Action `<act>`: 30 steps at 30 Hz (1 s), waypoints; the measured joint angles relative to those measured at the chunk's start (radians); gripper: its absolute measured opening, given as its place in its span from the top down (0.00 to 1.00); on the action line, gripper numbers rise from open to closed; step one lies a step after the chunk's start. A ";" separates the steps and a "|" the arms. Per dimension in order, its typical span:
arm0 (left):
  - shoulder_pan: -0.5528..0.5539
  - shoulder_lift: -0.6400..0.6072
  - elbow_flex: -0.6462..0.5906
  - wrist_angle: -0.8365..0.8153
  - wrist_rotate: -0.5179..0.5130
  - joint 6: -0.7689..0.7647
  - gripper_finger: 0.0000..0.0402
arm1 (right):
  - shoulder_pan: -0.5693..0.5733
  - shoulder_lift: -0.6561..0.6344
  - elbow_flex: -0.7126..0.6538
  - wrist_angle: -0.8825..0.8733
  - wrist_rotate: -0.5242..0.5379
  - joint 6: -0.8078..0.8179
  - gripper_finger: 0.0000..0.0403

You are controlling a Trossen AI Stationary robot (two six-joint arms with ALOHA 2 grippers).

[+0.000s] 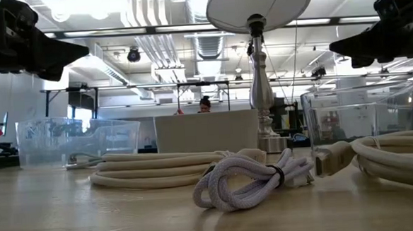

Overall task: Pick & Place USB Port
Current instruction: Put the light brown HDMI cable into the transparent bin

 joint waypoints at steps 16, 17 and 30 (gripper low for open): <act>0.000 0.000 0.000 0.003 0.000 -0.060 0.97 | 0.000 -0.001 0.000 0.024 -0.031 0.359 0.98; 0.000 0.000 0.000 0.003 0.000 -0.060 0.97 | 0.000 -0.001 0.000 0.031 -0.017 0.344 0.98; 0.000 0.000 0.000 0.038 0.001 -0.032 0.97 | -0.001 -0.001 0.000 0.137 0.215 0.103 0.98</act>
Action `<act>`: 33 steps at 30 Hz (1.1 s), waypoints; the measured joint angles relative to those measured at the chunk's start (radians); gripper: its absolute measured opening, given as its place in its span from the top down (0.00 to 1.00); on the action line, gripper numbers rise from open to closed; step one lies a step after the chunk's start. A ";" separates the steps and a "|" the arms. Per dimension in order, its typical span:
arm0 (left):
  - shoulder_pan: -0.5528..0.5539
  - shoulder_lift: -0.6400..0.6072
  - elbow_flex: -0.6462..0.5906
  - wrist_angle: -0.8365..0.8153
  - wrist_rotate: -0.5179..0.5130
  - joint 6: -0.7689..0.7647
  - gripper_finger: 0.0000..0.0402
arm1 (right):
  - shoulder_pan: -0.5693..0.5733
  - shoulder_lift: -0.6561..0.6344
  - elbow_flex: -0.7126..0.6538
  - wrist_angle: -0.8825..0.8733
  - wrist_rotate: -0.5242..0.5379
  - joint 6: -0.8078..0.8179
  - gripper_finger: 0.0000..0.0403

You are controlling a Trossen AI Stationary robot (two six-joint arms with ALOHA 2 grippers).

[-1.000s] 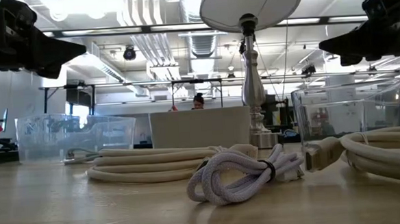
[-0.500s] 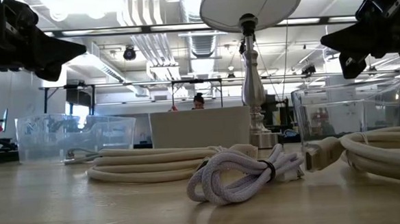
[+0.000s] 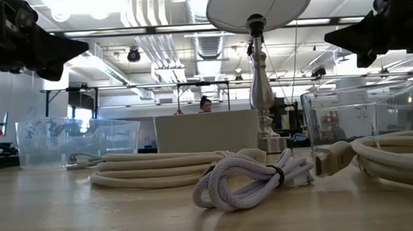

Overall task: Pick & Place USB Port
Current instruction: Put the light brown HDMI cable into the transparent bin

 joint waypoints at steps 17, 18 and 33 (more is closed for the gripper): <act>0.000 0.002 0.035 0.006 0.000 0.006 0.67 | 0.001 0.004 0.000 0.163 -0.157 -0.141 0.84; 0.000 0.002 0.035 0.006 0.000 0.007 0.65 | 0.001 0.004 0.000 0.164 -0.159 -0.140 0.82; 0.000 0.058 0.126 0.084 0.001 0.051 0.62 | 0.001 0.198 0.218 0.054 -0.225 -0.183 0.63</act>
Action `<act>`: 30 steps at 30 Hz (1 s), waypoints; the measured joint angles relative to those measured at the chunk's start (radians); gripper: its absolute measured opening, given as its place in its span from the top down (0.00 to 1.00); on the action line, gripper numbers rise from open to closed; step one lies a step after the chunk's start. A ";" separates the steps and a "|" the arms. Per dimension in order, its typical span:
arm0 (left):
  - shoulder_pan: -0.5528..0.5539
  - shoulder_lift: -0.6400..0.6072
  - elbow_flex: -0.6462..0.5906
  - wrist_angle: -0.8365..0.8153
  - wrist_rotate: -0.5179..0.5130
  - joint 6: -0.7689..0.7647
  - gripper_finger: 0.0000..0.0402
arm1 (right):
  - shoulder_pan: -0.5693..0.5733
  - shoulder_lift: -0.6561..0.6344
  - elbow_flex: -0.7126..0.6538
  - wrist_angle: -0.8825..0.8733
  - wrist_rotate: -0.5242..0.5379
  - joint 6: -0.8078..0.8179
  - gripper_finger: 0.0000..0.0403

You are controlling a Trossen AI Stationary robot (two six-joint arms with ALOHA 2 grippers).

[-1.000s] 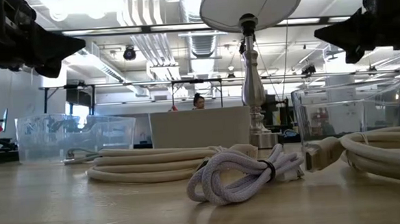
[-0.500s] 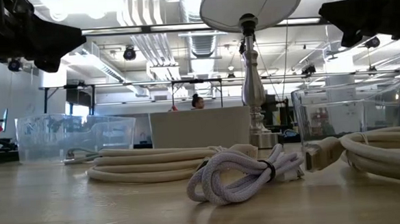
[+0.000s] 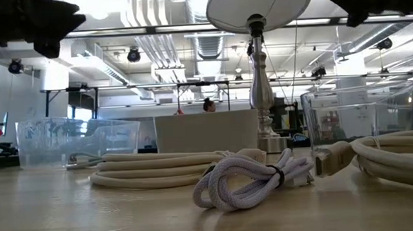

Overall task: Pick & Place USB Port
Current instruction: Put the light brown HDMI cable into the transparent bin

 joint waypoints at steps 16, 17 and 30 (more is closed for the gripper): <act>0.000 0.417 0.422 -0.308 0.069 0.047 0.62 | 0.046 0.546 0.516 -0.495 -0.057 0.150 0.66; 0.000 0.442 0.433 -0.308 0.069 0.047 0.62 | 0.058 0.567 0.531 -0.515 -0.057 0.162 0.66; 0.000 0.625 0.446 -0.268 0.067 0.015 0.62 | 0.292 0.761 0.569 -0.591 -0.054 0.403 0.67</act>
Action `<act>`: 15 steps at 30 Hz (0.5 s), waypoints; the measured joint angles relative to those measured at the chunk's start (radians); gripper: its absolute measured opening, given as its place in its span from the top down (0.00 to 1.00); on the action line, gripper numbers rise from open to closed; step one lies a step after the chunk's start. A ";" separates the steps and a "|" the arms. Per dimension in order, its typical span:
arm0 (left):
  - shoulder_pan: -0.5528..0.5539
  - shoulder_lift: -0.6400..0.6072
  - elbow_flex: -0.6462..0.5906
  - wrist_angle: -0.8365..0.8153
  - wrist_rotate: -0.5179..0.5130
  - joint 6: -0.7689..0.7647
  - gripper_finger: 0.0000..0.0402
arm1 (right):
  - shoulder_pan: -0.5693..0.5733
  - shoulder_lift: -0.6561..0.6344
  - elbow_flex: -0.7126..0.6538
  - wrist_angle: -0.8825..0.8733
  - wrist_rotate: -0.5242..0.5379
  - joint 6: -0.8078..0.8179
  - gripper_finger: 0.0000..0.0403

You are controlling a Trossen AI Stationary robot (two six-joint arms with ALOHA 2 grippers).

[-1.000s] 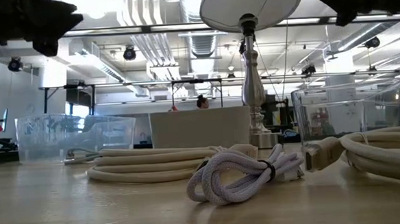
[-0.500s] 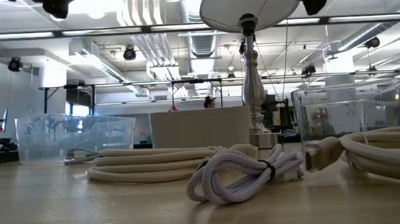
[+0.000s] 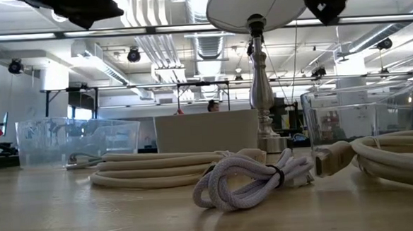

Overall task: Pick & Place USB Port
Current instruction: Put the light brown HDMI cable into the transparent bin

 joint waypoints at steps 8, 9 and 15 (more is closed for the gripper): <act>0.000 0.068 -0.001 0.043 -0.001 -0.032 0.62 | 0.144 0.182 -0.010 0.006 0.000 0.142 0.67; 0.000 0.075 -0.001 0.053 -0.002 -0.034 0.62 | 0.158 0.208 -0.009 0.009 0.000 0.159 0.67; 0.000 0.108 -0.001 0.100 -0.001 -0.039 0.62 | 0.211 0.366 -0.005 0.008 0.003 0.229 0.67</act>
